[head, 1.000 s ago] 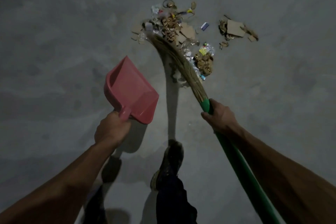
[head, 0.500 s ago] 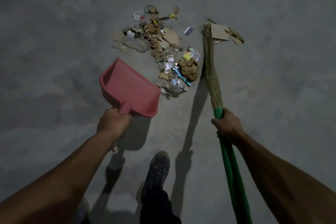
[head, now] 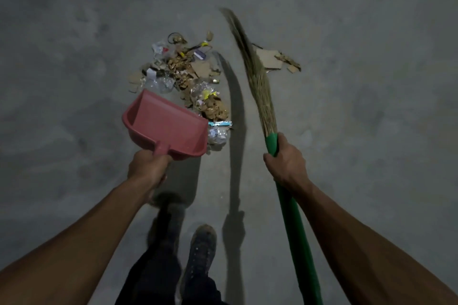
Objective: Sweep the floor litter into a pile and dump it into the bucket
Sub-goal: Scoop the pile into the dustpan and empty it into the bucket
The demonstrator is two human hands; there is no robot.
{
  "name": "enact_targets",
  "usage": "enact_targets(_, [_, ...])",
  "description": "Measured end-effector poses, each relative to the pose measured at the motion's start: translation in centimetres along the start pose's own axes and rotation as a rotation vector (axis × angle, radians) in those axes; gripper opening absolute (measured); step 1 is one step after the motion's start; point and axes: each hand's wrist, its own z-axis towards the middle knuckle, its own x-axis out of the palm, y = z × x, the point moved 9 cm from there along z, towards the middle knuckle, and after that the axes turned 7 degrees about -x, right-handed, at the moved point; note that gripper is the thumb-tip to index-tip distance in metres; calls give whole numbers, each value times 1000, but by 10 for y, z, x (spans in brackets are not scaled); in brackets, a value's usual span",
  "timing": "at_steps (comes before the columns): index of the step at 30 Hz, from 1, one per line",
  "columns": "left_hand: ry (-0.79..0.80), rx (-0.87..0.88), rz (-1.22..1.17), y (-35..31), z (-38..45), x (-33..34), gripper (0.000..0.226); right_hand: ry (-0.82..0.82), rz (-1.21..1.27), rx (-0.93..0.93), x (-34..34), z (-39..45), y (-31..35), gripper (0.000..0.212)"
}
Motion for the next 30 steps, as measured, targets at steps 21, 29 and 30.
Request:
enact_targets(21, [99, 71, 154, -151, 103, 94, 29, 242, -290, 143, -33, 243, -20, 40])
enact_targets(29, [42, 40, 217, -166, 100, 85, 23, 350, -348, -85, -7, 177, 20, 59])
enact_targets(30, [37, 42, 221, -168, 100, 85, 19, 331, -313, -78, -15, 173, 16, 63])
